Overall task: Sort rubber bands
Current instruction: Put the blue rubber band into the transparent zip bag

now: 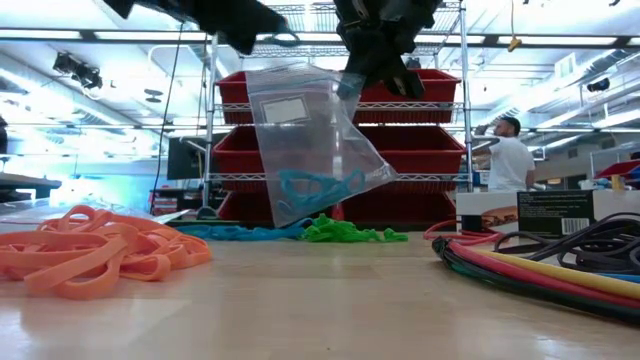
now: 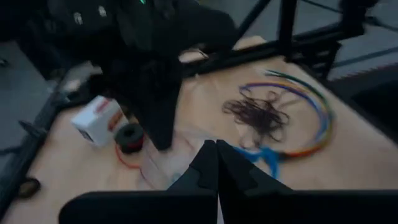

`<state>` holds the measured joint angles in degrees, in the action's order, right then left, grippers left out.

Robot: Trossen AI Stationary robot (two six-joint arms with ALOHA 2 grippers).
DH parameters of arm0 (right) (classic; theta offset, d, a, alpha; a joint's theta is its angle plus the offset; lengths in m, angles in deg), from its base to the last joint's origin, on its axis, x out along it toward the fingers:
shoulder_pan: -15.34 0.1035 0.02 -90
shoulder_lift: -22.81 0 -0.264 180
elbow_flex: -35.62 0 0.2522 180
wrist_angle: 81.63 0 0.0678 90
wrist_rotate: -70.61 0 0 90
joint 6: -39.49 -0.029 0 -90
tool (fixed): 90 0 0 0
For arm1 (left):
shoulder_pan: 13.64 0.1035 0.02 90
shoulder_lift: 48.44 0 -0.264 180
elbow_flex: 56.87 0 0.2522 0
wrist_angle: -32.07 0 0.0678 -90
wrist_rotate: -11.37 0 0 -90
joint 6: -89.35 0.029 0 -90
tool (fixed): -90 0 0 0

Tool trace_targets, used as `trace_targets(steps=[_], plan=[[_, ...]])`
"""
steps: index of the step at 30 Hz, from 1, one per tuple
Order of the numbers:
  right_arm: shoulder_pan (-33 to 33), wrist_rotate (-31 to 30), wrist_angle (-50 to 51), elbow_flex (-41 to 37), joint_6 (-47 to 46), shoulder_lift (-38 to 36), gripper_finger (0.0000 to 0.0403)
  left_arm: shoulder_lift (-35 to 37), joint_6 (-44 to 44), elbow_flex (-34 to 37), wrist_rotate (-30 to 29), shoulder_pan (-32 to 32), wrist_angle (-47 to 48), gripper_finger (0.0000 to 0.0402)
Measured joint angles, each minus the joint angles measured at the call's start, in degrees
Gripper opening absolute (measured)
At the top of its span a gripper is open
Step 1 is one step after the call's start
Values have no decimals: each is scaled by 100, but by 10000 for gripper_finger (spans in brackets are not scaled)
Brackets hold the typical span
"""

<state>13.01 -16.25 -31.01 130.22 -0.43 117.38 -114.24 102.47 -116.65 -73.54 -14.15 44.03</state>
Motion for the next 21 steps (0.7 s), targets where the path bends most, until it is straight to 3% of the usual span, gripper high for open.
trace_targets(steps=[9, 18, 21], plan=[[-4, -5, -60, 0, 14, 0, 0, -606, 722, -247, -661, -186, -112, 0], [-4, -11, -133, 0, 55, 0, 0, -866, 1286, -304, -2740, -338, -83, 0], [-4, -11, -129, 0, 59, 0, 0, -864, 1427, -304, -2923, -340, -129, 0]])
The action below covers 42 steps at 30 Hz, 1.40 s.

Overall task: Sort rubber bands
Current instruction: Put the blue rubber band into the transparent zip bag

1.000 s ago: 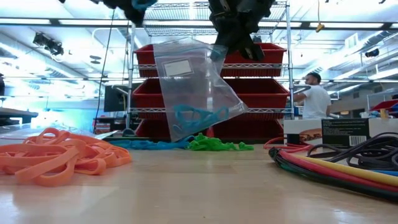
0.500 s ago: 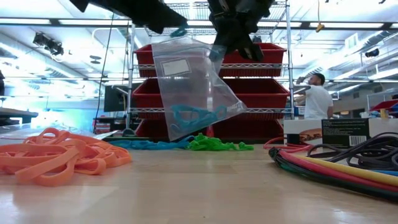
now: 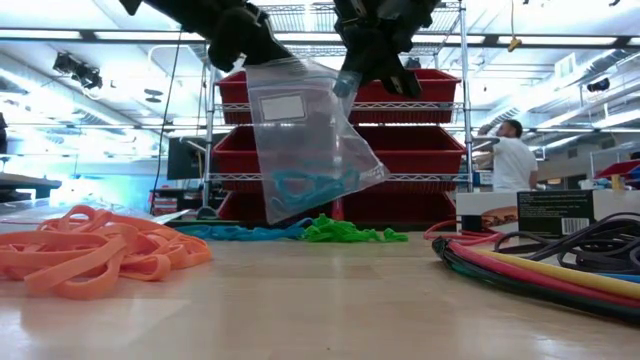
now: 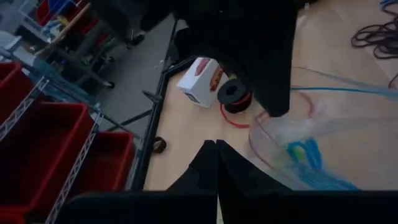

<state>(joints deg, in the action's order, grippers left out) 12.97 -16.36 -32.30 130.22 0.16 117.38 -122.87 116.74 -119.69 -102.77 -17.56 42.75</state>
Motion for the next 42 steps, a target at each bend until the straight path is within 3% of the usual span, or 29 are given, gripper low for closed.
trace_targets(steps=[5, 11, 17, 22, 27, 33, 42], plan=[[0, 0, 12, 0, 8, 0, 0, 0, 35, 0, 5, -103, 89, 19], [0, -1, 272, 0, 50, 0, 0, 26, -696, 92, 262, -23, 902, 95], [67, -71, 313, 0, 52, 0, 0, 24, -1244, 828, 742, 370, 822, 155], [72, -70, 308, 0, 52, 0, 0, 22, -1421, 1541, 1430, 928, 264, 159], [72, -72, 283, 0, 52, 0, 0, -39, -2103, 2023, 1927, 1539, 273, 151], [72, -70, 269, 0, 63, 0, 0, -37, -2803, 2442, 3202, 1603, 320, 137], [83, -135, 242, 0, 85, 0, 0, -31, -3093, 2706, 2655, 1230, 419, 118]])
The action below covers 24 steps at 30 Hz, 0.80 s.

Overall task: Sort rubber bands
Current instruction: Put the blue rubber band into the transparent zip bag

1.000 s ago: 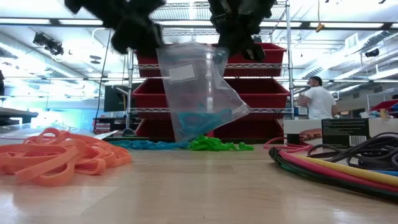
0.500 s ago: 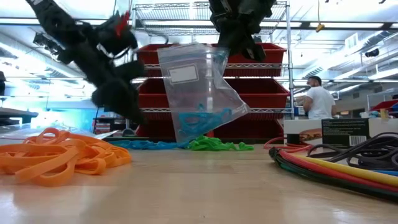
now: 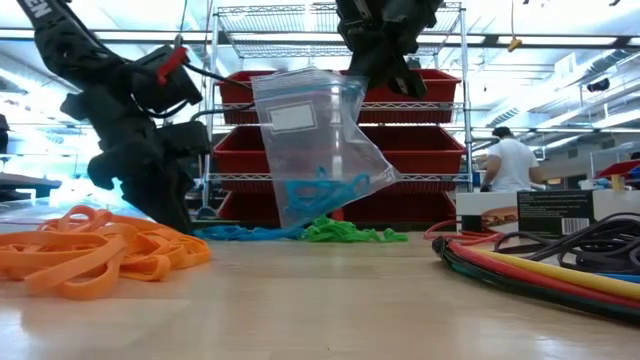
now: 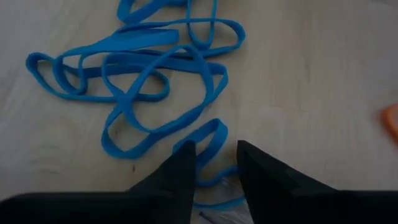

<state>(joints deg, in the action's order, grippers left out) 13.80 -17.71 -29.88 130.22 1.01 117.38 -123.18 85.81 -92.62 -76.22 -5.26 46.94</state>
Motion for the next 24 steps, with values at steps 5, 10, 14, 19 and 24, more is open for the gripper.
trace_targets(steps=[5, 10, 14, 19, 24], plan=[[22, -5, -6, 0, 2, 0, 0, 70, 53, -66, -58, -107, 68, 20], [26, -5, 1, 0, 9, 0, 0, 204, 212, -500, 44, -241, 301, 5], [26, -15, 16, -1, 9, 0, 0, 416, 363, -964, 46, -427, 614, 3], [39, -16, 27, -2, 9, 0, 0, 558, 595, -1555, -199, -719, 1378, 2], [39, -15, 3, -1, 9, 0, 0, 575, 536, -1888, -262, -963, 2002, 5]])
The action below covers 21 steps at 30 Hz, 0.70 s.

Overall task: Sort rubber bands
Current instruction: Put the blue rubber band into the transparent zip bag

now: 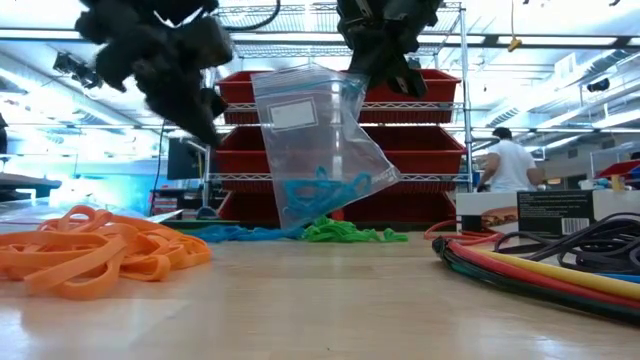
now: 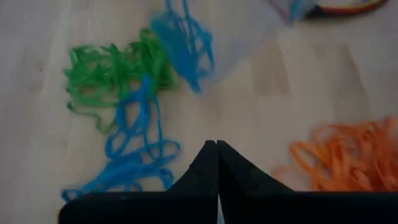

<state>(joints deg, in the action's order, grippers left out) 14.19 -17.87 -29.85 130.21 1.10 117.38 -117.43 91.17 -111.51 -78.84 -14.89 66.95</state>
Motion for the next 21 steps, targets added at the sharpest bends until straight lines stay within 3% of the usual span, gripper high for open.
trace_targets(steps=[4, 8, 13, 21], plan=[[0, 2, -21, 1, 0, 0, 0, -106, -176, 197, -80, -4, 402, 39], [0, 2, -50, 1, 0, 0, 0, -217, -254, 644, -87, 6, 156, 90], [0, 2, -104, 1, 0, 0, 0, -313, -359, 1191, -308, 8, -873, 141], [0, 1, -113, 1, 1, 0, 0, -626, -530, 1705, -752, 12, -1919, 160]])
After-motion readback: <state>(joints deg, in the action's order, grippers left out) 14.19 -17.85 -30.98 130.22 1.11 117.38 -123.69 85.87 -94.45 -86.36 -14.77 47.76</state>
